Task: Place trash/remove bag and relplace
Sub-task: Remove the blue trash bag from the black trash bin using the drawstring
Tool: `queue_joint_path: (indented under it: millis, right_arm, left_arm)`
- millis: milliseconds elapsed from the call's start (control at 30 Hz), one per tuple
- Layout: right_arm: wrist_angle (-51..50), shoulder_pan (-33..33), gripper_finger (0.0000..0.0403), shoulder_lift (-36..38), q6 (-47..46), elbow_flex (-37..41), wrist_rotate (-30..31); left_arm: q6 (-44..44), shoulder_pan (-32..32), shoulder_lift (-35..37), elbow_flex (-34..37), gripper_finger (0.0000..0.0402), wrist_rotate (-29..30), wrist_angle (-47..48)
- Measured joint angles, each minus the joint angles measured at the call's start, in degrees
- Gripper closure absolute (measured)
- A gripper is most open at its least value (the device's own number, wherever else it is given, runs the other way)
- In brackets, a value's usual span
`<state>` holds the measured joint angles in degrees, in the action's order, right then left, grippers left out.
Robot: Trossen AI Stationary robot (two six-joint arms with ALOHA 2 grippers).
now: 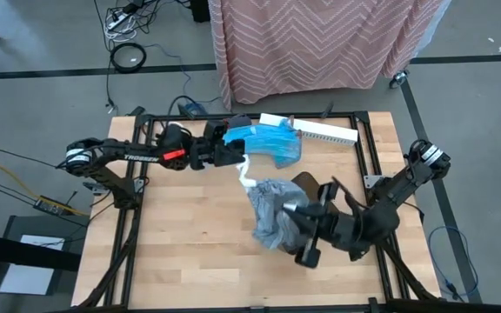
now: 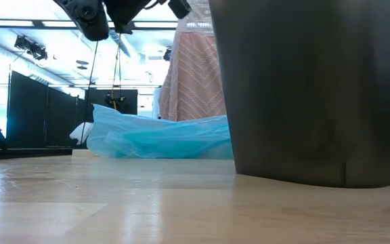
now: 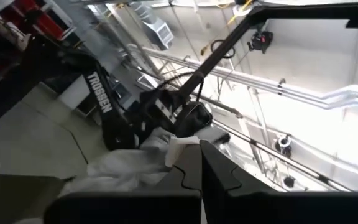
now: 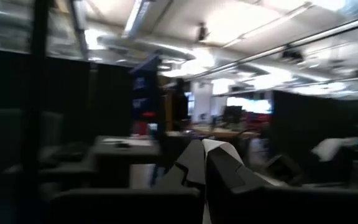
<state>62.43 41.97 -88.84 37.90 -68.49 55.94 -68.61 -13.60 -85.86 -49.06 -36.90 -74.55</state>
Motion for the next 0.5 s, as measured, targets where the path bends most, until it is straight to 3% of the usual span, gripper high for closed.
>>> queue_joint_path:
  millis: [133, 367, 500]
  right_arm:
    - [1.36, -2.94, 0.0403, 0.02, 1.3, 0.0, 0.02]
    - [-3.52, -8.3, 0.0403, 0.0, -7.01, 0.0, -2.16]
    - [-4.06, -9.11, 0.0403, 0.0, -9.82, 0.0, -5.72]
  left_arm:
    - [1.21, 2.67, 0.0, 0.02, 0.0401, 1.57, -0.72]
    - [7.37, 8.36, 0.02, -4.3, 0.0401, 1.83, 0.37]
    - [12.78, 10.11, 0.09, -6.02, 0.0401, 2.7, 6.62]
